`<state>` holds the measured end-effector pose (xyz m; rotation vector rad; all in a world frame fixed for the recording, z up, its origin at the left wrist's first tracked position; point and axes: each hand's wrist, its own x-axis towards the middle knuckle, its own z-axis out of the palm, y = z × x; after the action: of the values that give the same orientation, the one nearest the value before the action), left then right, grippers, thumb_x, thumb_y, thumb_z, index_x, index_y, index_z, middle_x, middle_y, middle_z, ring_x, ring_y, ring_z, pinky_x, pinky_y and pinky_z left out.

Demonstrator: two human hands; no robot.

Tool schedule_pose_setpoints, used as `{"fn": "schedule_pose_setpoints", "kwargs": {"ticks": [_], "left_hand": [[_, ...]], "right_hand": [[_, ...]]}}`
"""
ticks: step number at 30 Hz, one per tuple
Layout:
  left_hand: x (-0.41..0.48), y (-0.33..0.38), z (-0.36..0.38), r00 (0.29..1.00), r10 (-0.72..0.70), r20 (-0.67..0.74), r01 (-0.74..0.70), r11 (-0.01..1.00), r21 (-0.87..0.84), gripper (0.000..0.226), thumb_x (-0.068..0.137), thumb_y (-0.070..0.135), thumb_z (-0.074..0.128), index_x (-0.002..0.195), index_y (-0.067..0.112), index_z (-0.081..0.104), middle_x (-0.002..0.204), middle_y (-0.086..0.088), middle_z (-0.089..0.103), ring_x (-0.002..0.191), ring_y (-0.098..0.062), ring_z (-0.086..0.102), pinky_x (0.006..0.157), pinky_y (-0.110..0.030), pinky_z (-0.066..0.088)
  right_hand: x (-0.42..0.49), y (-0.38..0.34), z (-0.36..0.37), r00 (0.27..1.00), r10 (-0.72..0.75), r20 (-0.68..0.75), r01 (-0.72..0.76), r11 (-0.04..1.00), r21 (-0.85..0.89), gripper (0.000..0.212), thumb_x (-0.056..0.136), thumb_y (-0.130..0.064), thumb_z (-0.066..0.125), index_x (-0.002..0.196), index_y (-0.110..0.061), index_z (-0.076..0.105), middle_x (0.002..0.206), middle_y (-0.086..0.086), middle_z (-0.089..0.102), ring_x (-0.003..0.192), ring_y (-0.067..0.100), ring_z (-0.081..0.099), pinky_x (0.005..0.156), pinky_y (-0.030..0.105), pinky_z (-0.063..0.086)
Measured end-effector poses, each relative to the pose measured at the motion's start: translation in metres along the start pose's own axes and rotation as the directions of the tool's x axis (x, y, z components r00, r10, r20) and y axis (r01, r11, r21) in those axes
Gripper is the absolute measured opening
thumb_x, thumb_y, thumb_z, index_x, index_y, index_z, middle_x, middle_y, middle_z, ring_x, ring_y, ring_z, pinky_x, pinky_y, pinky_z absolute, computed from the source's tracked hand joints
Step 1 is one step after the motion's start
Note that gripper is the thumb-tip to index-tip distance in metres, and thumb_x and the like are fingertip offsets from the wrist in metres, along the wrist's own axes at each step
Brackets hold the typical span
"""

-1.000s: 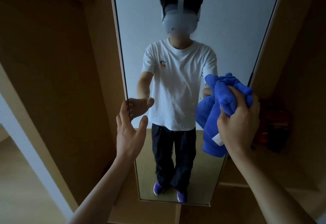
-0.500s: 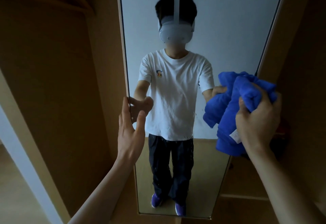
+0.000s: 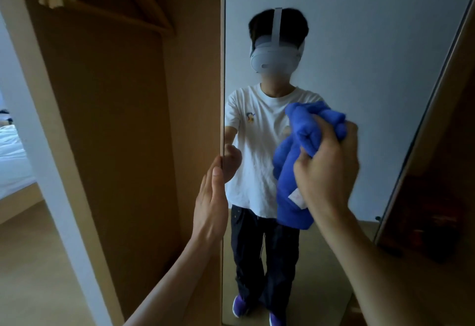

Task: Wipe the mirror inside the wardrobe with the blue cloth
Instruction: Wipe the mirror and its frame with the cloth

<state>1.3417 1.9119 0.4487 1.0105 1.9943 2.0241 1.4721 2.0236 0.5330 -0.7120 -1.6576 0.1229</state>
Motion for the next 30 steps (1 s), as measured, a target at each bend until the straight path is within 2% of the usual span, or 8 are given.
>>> {"fn": "schedule_pose_setpoints", "kwargs": {"ticks": [4,10,13,17,21,25,28,30], "left_hand": [[0.002,0.005,-0.003,0.998,-0.035,0.045,0.041,0.989,-0.139,0.057,0.090,0.080,0.016,0.135,0.060,0.046,0.147,0.014,0.055,0.136,-0.007,0.050,0.118,-0.046,0.038],[0.008,0.004,-0.012,0.988,-0.083,0.129,0.108,0.972,-0.206,0.083,0.088,0.085,0.013,0.138,0.036,0.058,0.131,0.002,0.069,0.125,-0.017,0.062,0.112,-0.051,0.044],[0.007,0.002,-0.016,0.978,-0.112,0.177,0.148,0.968,-0.204,0.096,0.074,0.097,0.017,0.143,0.041,0.053,0.139,0.007,0.063,0.134,-0.011,0.054,0.118,-0.047,0.037],[0.004,0.005,-0.021,0.977,-0.060,0.207,0.094,0.982,-0.161,0.072,0.077,0.096,0.014,0.133,0.066,0.049,0.134,0.025,0.062,0.127,0.001,0.055,0.113,-0.039,0.040],[0.003,0.002,-0.022,0.981,-0.050,0.186,0.087,0.976,-0.200,0.073,0.087,0.086,0.015,0.146,0.054,0.043,0.149,0.014,0.054,0.140,-0.013,0.049,0.120,-0.049,0.035],[0.004,0.003,-0.024,0.975,-0.102,0.198,0.148,0.960,-0.237,0.055,0.096,0.076,0.018,0.136,0.058,0.052,0.135,0.014,0.064,0.124,-0.003,0.060,0.112,-0.037,0.046],[0.007,0.002,-0.023,0.980,-0.078,0.182,0.116,0.971,-0.209,0.063,0.097,0.073,0.016,0.147,0.048,0.046,0.140,0.015,0.060,0.128,-0.004,0.056,0.113,-0.033,0.044],[0.007,0.001,-0.021,0.982,-0.067,0.175,0.101,0.975,-0.196,0.062,0.098,0.071,0.015,0.147,0.048,0.045,0.137,0.016,0.061,0.128,-0.003,0.056,0.108,-0.028,0.044]], "right_hand": [[-0.023,-0.046,0.034,0.971,-0.186,0.150,0.200,0.976,-0.083,0.053,0.073,-0.011,0.067,0.126,-0.014,0.063,0.124,0.018,0.057,0.107,0.034,0.060,0.083,0.036,0.053],[-0.043,-0.063,0.059,0.897,-0.306,0.318,0.342,0.938,-0.063,0.048,0.078,-0.021,0.063,0.127,-0.019,0.062,0.119,0.007,0.056,0.108,0.021,0.054,0.076,0.027,0.051],[-0.041,-0.042,0.046,0.784,-0.436,0.442,0.478,0.878,0.018,0.047,0.072,-0.005,0.066,0.116,-0.022,0.066,0.110,0.003,0.059,0.098,0.023,0.055,0.071,0.036,0.053],[-0.014,-0.025,0.028,0.654,-0.571,0.495,0.673,0.738,-0.038,0.052,0.067,-0.003,0.064,0.115,-0.023,0.068,0.115,0.002,0.063,0.096,0.028,0.052,0.075,0.043,0.046],[-0.029,-0.023,0.030,0.610,-0.611,0.504,0.757,0.638,-0.143,0.048,0.072,-0.004,0.060,0.118,-0.016,0.069,0.131,0.010,0.060,0.106,0.031,0.054,0.079,0.045,0.047],[-0.083,-0.015,0.041,0.548,-0.549,0.631,0.762,0.639,-0.106,0.039,0.080,-0.016,0.067,0.119,-0.017,0.068,0.139,0.010,0.055,0.116,0.029,0.052,0.094,0.043,0.047],[-0.091,-0.010,0.041,0.483,-0.534,0.694,0.800,0.592,-0.101,0.037,0.079,-0.020,0.065,0.116,-0.021,0.069,0.137,0.007,0.056,0.111,0.027,0.053,0.088,0.039,0.048],[-0.083,-0.013,0.038,0.499,-0.552,0.668,0.796,0.596,-0.102,0.036,0.080,-0.016,0.066,0.115,-0.021,0.069,0.133,0.007,0.058,0.109,0.026,0.054,0.085,0.038,0.047]]}}
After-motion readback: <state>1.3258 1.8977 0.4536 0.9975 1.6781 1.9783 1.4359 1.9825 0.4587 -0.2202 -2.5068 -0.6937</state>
